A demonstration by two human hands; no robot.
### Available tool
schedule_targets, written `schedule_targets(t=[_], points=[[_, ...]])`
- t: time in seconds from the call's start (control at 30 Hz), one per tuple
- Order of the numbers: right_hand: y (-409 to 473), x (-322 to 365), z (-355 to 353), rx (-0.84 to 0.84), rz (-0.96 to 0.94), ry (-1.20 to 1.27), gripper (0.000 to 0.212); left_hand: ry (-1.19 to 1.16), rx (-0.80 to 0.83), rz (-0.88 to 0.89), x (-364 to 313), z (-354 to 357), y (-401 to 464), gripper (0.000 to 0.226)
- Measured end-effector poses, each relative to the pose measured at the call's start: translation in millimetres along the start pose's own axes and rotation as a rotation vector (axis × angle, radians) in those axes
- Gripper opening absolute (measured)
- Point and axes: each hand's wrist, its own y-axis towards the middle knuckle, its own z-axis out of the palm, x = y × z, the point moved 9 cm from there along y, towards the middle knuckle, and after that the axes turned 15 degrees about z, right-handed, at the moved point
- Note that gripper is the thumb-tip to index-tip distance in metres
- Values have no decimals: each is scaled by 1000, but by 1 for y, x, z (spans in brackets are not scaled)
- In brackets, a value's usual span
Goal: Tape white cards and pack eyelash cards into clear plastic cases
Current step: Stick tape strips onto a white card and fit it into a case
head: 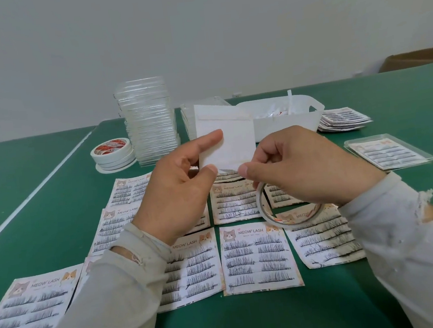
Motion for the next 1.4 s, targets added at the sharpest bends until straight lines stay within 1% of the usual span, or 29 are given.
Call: schedule_targets(t=[0.1, 0.27, 0.47, 0.77, 0.87, 0.93, 1.03, 1.1, 1.17, 1.3, 1.4], points=[[1, 0, 0, -61, -4, -42, 39, -63, -33, -16, 4, 1, -1, 52], [2, -1, -6, -168, 20, -132, 41, -202, -63, -61, 11, 7, -2, 51], [6, -6, -5, -184, 55, -128, 44, -253, -48, -45, 11, 10, -2, 52], [11, -13, -4, -147, 78, -78, 47, -313, -4, -68, 11, 16, -2, 55], [11, -12, -5, -165, 69, -58, 46, -321, -48, -21, 5, 13, 0, 44], [10, -11, -6, -183, 62, -25, 45, -238, -72, 51, -2, 13, 0, 35], [9, -9, -5, -173, 46, 46, 45, -199, -161, 89, -4, 11, 0, 33], [10, -9, -4, -172, 38, 89, 46, -213, -229, 78, -2, 9, -1, 30], [10, -9, -4, -171, 30, 132, 48, -251, -262, 44, 2, 12, -3, 29], [7, -5, -1, -139, 6, 162, 44, -262, -181, -3, 5, 31, -7, 34], [6, -4, 4, -67, 12, 153, 32, -230, -205, -35, 8, 27, -7, 41]])
